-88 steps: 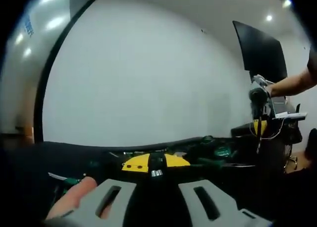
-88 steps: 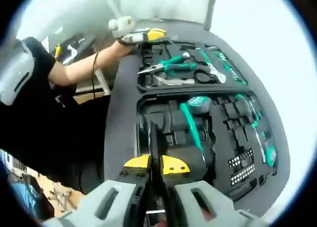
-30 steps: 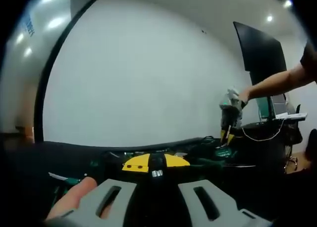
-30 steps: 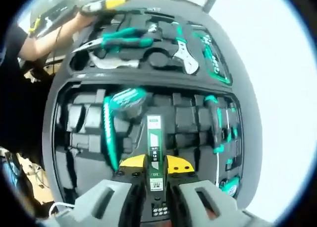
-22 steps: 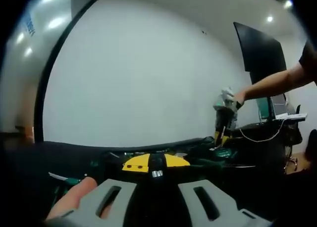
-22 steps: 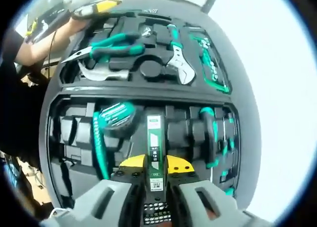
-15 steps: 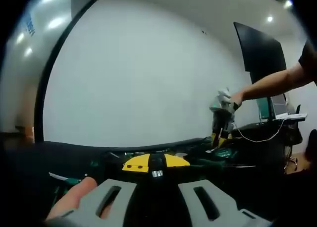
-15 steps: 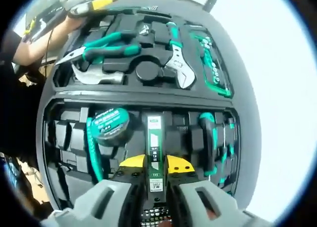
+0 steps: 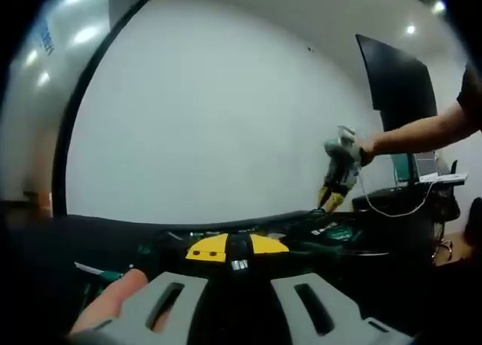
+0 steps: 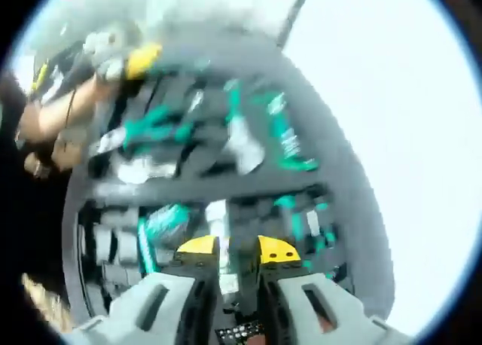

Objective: Pick up the tools and put them into their designated positions in the toolbox.

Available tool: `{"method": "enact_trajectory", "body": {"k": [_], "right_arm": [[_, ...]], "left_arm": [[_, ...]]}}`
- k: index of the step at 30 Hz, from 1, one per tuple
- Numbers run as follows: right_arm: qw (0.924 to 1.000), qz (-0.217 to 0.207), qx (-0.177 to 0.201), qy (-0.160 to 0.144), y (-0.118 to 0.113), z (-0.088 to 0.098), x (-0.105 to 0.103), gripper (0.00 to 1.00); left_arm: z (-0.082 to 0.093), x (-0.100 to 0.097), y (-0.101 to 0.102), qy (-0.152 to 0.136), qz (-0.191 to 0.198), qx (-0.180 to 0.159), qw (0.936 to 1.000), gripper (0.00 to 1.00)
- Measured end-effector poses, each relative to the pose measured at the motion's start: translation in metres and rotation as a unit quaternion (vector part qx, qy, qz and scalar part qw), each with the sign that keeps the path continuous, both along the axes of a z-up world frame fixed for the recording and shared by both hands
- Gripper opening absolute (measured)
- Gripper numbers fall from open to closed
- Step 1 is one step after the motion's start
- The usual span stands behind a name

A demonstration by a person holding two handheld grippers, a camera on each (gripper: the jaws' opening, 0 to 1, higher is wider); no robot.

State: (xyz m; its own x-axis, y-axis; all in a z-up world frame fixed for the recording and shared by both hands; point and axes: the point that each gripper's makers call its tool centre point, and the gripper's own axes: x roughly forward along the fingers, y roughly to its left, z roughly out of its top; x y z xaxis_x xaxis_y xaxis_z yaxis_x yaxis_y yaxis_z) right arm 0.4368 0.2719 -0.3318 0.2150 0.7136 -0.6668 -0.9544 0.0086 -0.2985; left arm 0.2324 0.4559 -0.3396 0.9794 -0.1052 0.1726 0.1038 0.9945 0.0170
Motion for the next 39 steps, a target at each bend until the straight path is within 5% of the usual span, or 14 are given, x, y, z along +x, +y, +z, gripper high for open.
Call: {"method": "enact_trajectory", "body": {"k": [3,6,8,10,14,16,20,22,24,26,30,33,36,39], "right_arm": [[0.9868,-0.109,0.117,-0.026,-0.011,0.020,0.021,0.01],[0.9695,-0.166,0.179,-0.023,-0.027,0.011,0.027,0.00],[0.9576,-0.213,0.193,0.009,-0.040,-0.012,0.027,0.00],[0.9459,-0.235,0.223,-0.016,-0.048,-0.023,0.023,0.00],[0.9240,-0.273,0.268,0.007,-0.046,-0.026,0.038,0.00],[0.9133,-0.293,0.283,0.017,-0.048,-0.028,0.041,0.00],[0.9238,-0.275,0.266,0.008,-0.038,-0.043,0.040,0.00],[0.9320,-0.253,0.259,-0.005,-0.031,-0.046,0.038,0.00],[0.9329,-0.253,0.256,-0.002,-0.029,-0.046,0.038,0.00],[0.9347,-0.252,0.250,0.009,-0.029,-0.052,0.037,0.00],[0.9298,-0.267,0.253,0.020,-0.033,-0.057,0.037,0.00],[0.9261,-0.280,0.253,0.005,-0.038,-0.055,0.032,0.00],[0.9253,-0.279,0.257,0.010,-0.038,-0.057,0.035,0.00],[0.9272,-0.275,0.254,-0.001,-0.036,-0.058,0.034,0.00]], "left_arm": [[-0.002,0.002,-0.007,0.007,0.002,0.020,0.9998,0.11],[0.000,0.002,-0.009,0.020,0.038,0.040,0.9983,0.04],[0.010,0.008,-0.021,0.039,0.041,0.011,0.9983,0.03],[0.031,0.014,-0.043,0.041,0.023,-0.001,0.9989,0.03],[0.070,0.048,-0.088,0.049,0.011,0.007,0.9987,0.03],[0.067,0.077,-0.112,0.102,0.003,0.038,0.9941,0.03],[0.046,0.125,-0.143,0.159,-0.015,0.088,0.9833,0.03],[0.023,0.145,-0.156,0.202,-0.029,0.115,0.9722,0.03],[-0.002,0.156,-0.169,0.242,-0.040,0.154,0.9572,0.03],[-0.017,0.163,-0.179,0.263,-0.048,0.160,0.9503,0.03],[-0.043,0.199,-0.171,0.311,-0.057,0.191,0.9290,0.03],[-0.056,0.203,-0.173,0.330,-0.055,0.202,0.9204,0.03],[-0.055,0.208,-0.172,0.321,-0.048,0.212,0.9220,0.03],[-0.057,0.210,-0.166,0.324,-0.042,0.257,0.9095,0.01]]}}
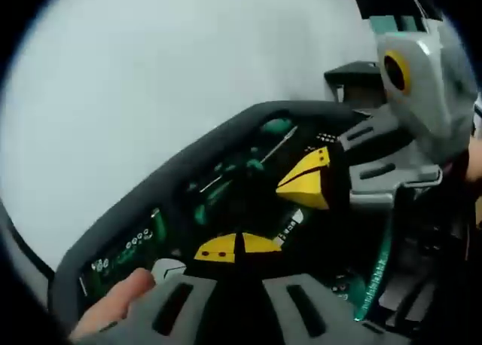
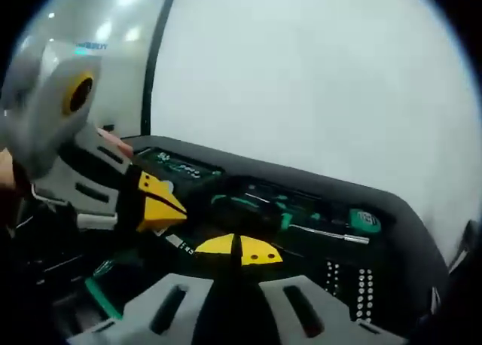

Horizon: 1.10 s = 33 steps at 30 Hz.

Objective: Pick up the tools and put them into their designated positions in the toolbox.

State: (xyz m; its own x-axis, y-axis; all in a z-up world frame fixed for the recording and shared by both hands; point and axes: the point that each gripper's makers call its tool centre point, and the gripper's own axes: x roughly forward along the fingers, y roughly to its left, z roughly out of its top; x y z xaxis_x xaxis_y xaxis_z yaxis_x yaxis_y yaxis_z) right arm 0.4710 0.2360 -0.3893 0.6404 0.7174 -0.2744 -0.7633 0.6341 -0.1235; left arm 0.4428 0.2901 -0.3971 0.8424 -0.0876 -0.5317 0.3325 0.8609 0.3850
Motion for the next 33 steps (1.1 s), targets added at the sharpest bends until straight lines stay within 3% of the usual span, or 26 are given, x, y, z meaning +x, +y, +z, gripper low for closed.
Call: {"method": "enact_trajectory", "body": {"k": [1,3,6,9,10,12,14,15,16,17,18,20,21,22,23,24,25,26,27,28,30,31,33], "right_arm": [[0.9998,-0.005,0.001,-0.018,-0.002,0.005,-0.005,0.00],[0.9998,-0.002,-0.008,-0.017,-0.001,0.001,-0.003,0.00],[0.9999,0.003,-0.012,0.004,0.003,-0.001,0.010,0.00],[0.9998,0.006,-0.020,0.007,0.000,-0.002,0.005,0.00],[0.9998,0.008,-0.017,0.011,0.000,-0.002,0.008,0.00],[0.9998,0.010,-0.015,0.001,-0.001,-0.001,0.001,0.00],[0.9997,0.009,-0.024,-0.003,0.003,-0.002,0.008,0.00],[0.9984,0.011,-0.054,-0.009,0.002,-0.007,0.010,0.00],[0.9994,0.002,-0.033,0.008,0.007,-0.008,0.011,0.00],[0.9992,0.014,-0.038,-0.001,0.009,-0.007,0.008,0.00],[0.9993,0.012,-0.034,0.004,0.008,-0.009,0.009,0.00],[0.9995,0.017,-0.021,-0.018,0.011,-0.005,0.011,0.00],[0.9990,0.018,0.012,-0.038,0.007,0.000,0.006,0.00],[0.9983,0.023,0.012,-0.053,0.001,0.002,0.005,0.00],[0.9990,0.036,-0.019,-0.016,-0.005,-0.003,0.004,0.00],[0.9987,-0.021,0.044,0.011,-0.020,0.008,0.022,0.00],[0.9931,-0.056,0.103,0.006,-0.031,0.024,0.032,0.00],[0.9834,-0.096,0.151,0.029,-0.046,0.030,0.043,0.00],[0.9780,-0.128,0.155,0.057,-0.062,0.028,0.046,0.00],[0.9769,-0.136,0.155,0.054,-0.070,0.026,0.047,0.00],[0.9822,-0.128,0.132,0.037,-0.068,0.024,0.039,0.00],[0.9853,-0.108,0.126,0.040,-0.060,0.022,0.036,0.00],[0.9912,-0.078,0.089,0.058,-0.046,0.010,0.026,0.00]], "left_arm": [[-0.001,-0.001,0.003,-0.002,-0.006,0.020,0.9998,0.01],[-0.001,0.000,0.003,-0.010,-0.016,0.064,0.9978,0.01],[-0.001,0.009,0.007,0.000,-0.007,0.043,0.9990,0.01],[-0.001,0.015,0.009,0.001,-0.005,0.032,0.9995,0.01],[-0.002,0.007,0.001,-0.003,-0.003,0.027,0.9996,0.00],[-0.002,0.005,-0.003,-0.006,-0.002,0.027,0.9996,0.00],[-0.003,0.007,-0.004,-0.007,-0.001,0.037,0.9993,0.00],[-0.025,-0.003,-0.003,0.067,-0.005,0.042,0.9968,0.00],[-0.015,0.013,0.007,-0.011,0.001,0.074,0.9972,0.00],[-0.015,0.016,0.009,-0.022,0.007,0.073,0.9971,0.00],[-0.017,0.005,0.002,-0.001,0.004,0.070,0.9976,0.00],[-0.010,0.008,-0.005,0.003,0.012,0.042,0.9990,0.00],[-0.009,0.010,-0.006,0.011,0.025,0.015,0.9995,0.00],[-0.011,0.001,-0.003,0.012,0.041,-0.023,0.9988,0.01],[-0.010,-0.005,-0.006,0.021,0.045,-0.057,0.9971,0.01],[0.002,-0.005,-0.010,-0.005,0.051,-0.087,0.9948,0.01],[0.017,-0.005,-0.016,-0.040,0.043,-0.106,0.9927,0.02],[0.025,-0.007,-0.024,-0.054,0.028,-0.111,0.9920,0.02],[0.029,-0.011,-0.039,-0.047,0.007,-0.122,0.9914,0.02],[0.027,-0.015,-0.054,-0.032,-0.017,-0.126,0.9913,0.02],[0.017,-0.015,-0.074,0.001,-0.047,-0.112,0.9926,0.02],[0.013,-0.011,-0.078,0.003,-0.059,-0.083,0.9948,0.02],[-0.003,0.005,-0.075,0.031,-0.061,-0.061,0.9958,0.02]]}}
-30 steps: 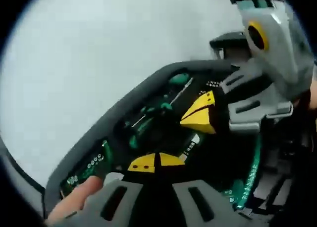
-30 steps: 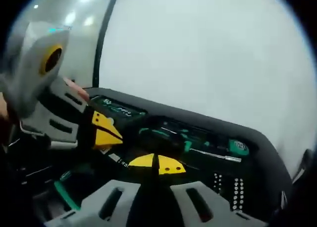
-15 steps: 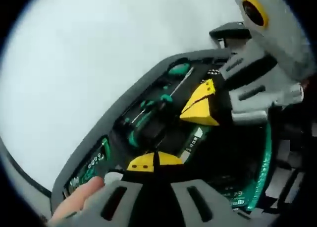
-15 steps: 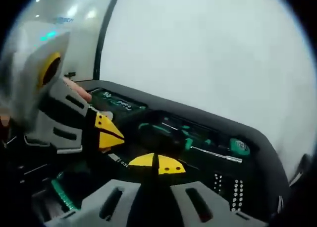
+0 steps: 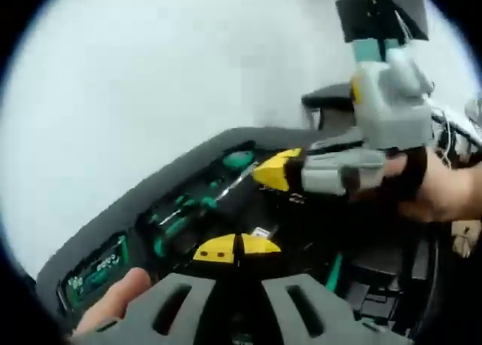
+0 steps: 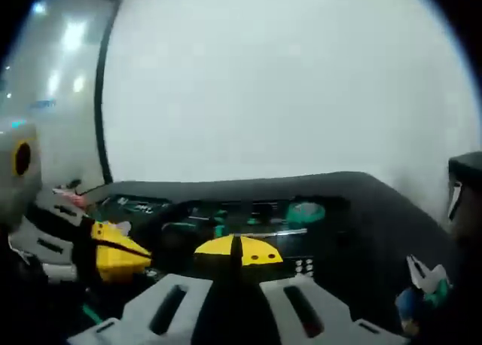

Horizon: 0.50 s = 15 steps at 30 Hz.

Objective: Pick up the tools and put them into their designated positions in the toolbox.

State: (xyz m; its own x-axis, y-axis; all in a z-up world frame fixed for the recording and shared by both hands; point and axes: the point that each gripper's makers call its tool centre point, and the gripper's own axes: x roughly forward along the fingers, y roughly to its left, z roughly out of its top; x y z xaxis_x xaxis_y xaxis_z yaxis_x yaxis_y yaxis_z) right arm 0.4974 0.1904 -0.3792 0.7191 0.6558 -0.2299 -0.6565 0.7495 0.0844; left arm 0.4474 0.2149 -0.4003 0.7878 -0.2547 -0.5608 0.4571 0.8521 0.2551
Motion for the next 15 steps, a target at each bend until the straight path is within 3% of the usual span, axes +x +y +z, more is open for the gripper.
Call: {"method": "enact_trajectory", "body": {"k": [2,3,4,6,8,9,10,11,13,15], "right_arm": [[0.9987,0.028,-0.042,-0.001,0.009,-0.011,-0.009,0.00],[0.9978,0.036,-0.055,-0.004,0.012,-0.015,-0.011,0.00],[0.9988,0.030,-0.029,-0.026,0.014,-0.005,-0.008,0.00],[0.9985,0.029,-0.042,-0.022,0.008,-0.009,-0.021,0.00],[0.9996,0.028,-0.010,-0.001,0.009,-0.010,-0.019,0.00],[0.9994,0.032,-0.009,0.002,0.008,-0.011,-0.019,0.00],[0.9993,0.032,-0.017,-0.004,0.007,-0.011,-0.025,0.00],[0.9978,0.034,-0.048,-0.030,0.007,-0.010,-0.026,0.00],[0.9937,0.020,-0.087,-0.068,0.004,-0.007,-0.032,0.00],[0.9935,0.019,-0.091,-0.065,0.008,-0.008,-0.027,0.00]], "left_arm": [[-0.012,0.010,0.000,0.017,0.000,-0.001,0.9999,0.02],[0.001,0.009,-0.005,-0.038,-0.003,0.015,0.9992,0.02],[-0.001,0.010,-0.004,-0.035,0.001,0.014,0.9993,0.02],[0.000,0.013,0.002,-0.036,-0.001,0.021,0.9991,0.01],[0.001,0.009,-0.001,-0.035,-0.009,0.027,0.9990,0.01],[-0.002,0.025,0.008,-0.026,-0.012,0.029,0.9992,0.01],[-0.003,0.029,0.010,-0.025,-0.012,0.033,0.9991,0.00],[-0.001,0.020,0.002,-0.031,-0.020,0.041,0.9985,0.00],[-0.003,0.017,0.006,-0.034,-0.019,0.053,0.9978,0.00],[-0.003,0.014,0.005,-0.040,-0.021,0.060,0.9972,0.00]]}}
